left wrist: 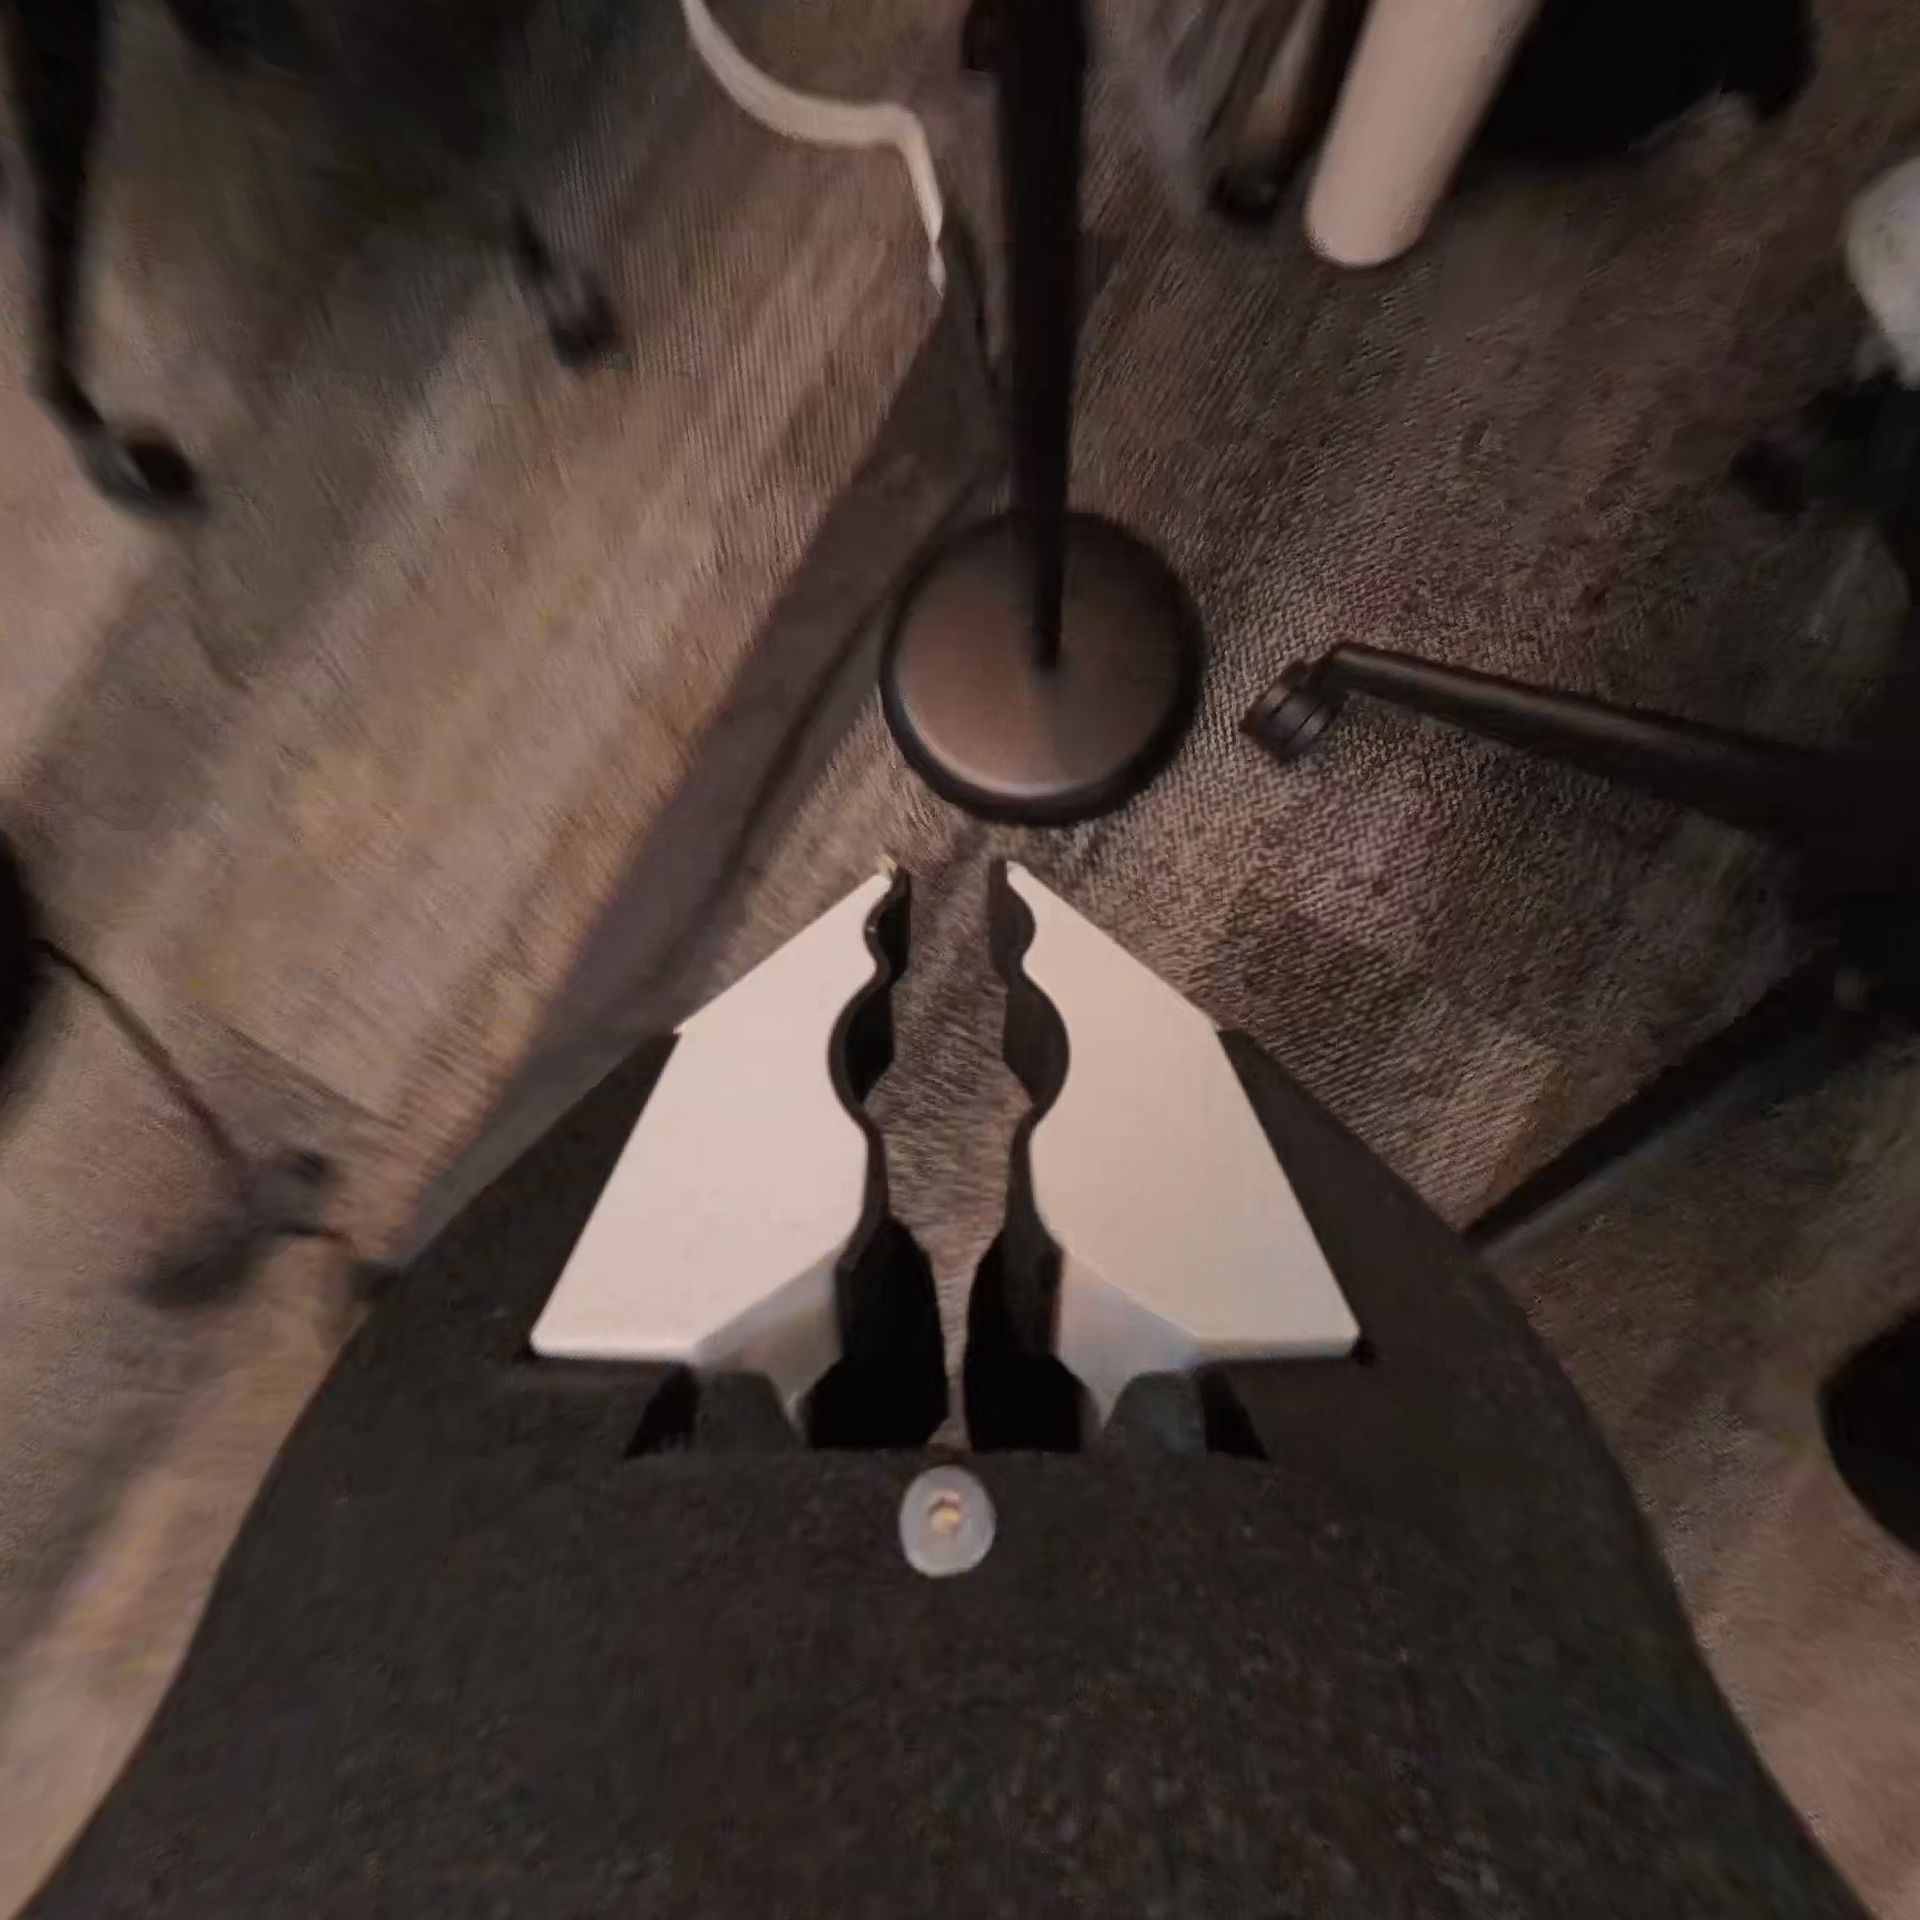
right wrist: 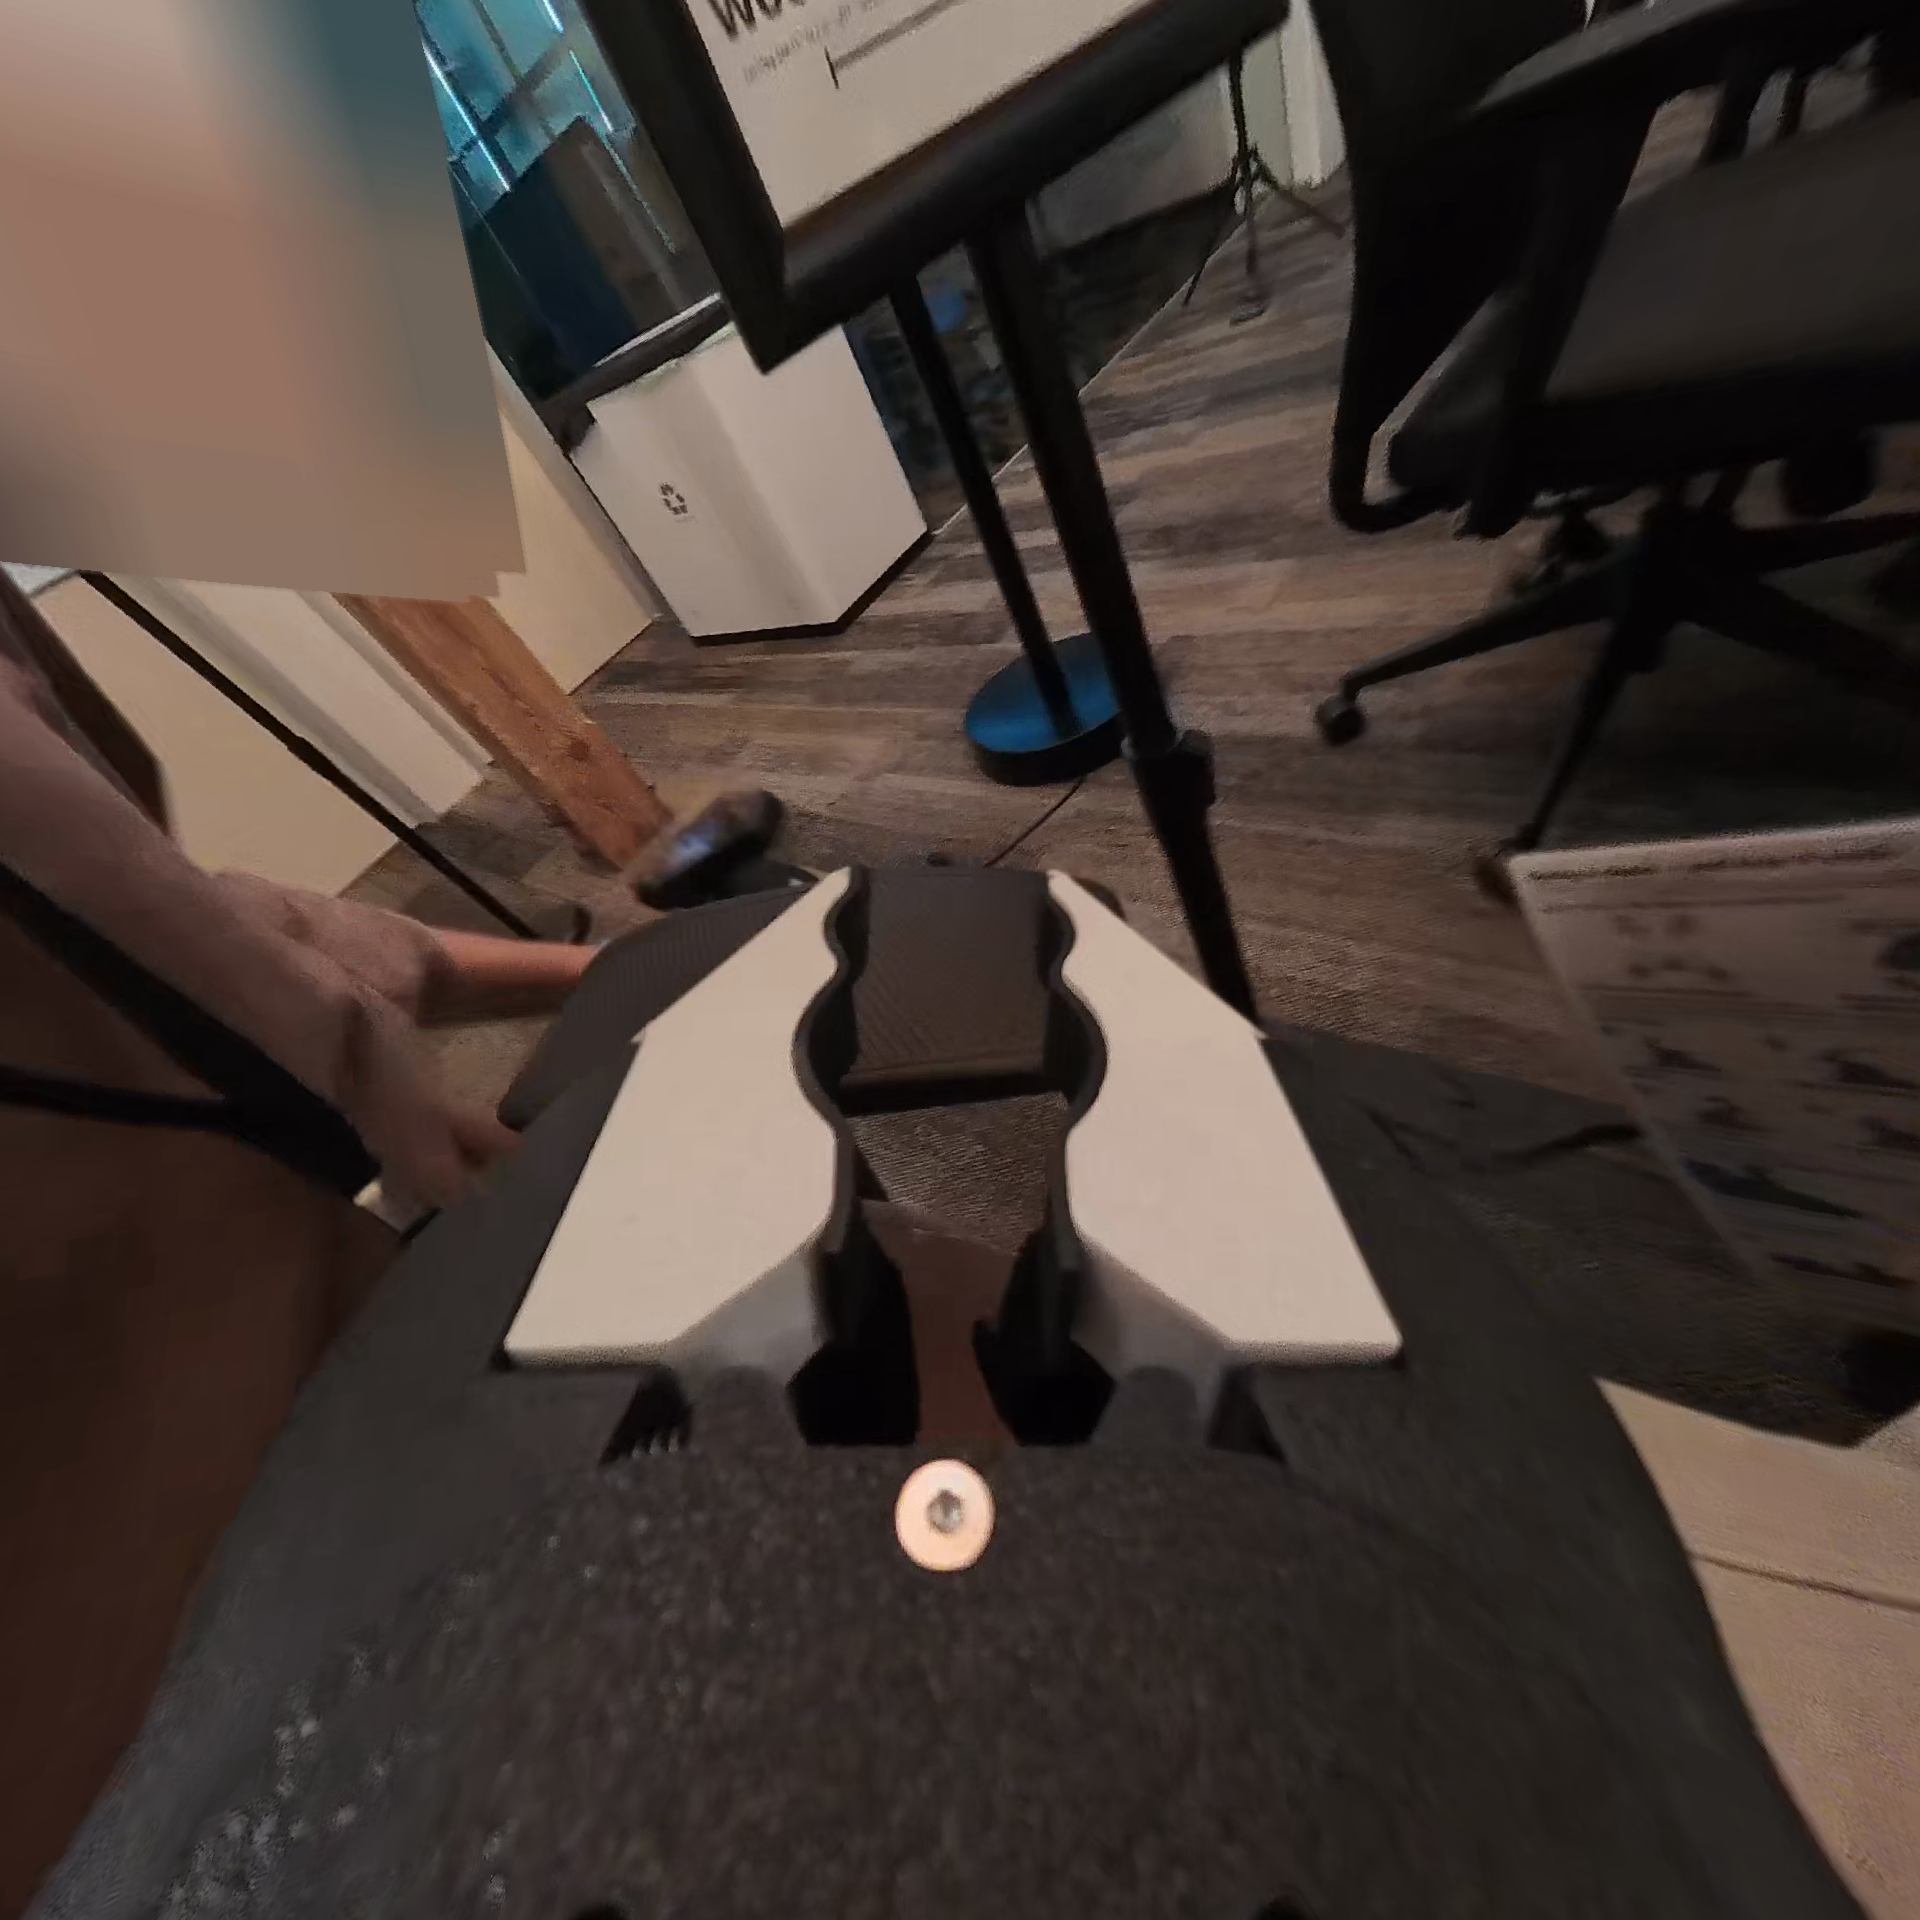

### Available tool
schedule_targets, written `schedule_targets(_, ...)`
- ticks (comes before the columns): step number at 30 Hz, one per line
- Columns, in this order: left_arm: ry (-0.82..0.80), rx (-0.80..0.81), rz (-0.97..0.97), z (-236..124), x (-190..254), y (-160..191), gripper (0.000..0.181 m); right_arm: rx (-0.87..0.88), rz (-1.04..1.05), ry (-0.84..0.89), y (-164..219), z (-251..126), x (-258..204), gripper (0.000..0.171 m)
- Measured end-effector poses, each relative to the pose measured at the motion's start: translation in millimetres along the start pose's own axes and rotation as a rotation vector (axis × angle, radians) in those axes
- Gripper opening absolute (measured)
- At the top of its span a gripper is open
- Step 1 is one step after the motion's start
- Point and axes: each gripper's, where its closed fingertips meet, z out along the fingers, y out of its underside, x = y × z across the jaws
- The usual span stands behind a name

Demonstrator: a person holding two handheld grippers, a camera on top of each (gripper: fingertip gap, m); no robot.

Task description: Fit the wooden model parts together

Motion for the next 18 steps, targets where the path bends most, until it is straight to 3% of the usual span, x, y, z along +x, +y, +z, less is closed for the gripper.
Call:
schedule_targets(3,0.011,0.015,-0.223,101,-22,66,0.017,-0.032,0.082,-0.013,19,13,-8,0.027)
schedule_targets(6,0.061,-0.038,-0.383,202,-35,108,0.032,-0.099,0.164,0.045,40,5,-2,0.023)
schedule_targets(9,0.044,-0.147,-0.468,279,-53,149,0.025,-0.117,0.208,0.144,44,-11,12,0.019)
schedule_targets(13,0.08,-0.309,-0.504,338,-57,199,0.024,-0.127,0.244,0.235,41,-21,27,0.017)
schedule_targets(18,0.112,-0.288,-0.537,374,-64,199,0.024,-0.203,0.264,0.271,51,-14,36,0.014)
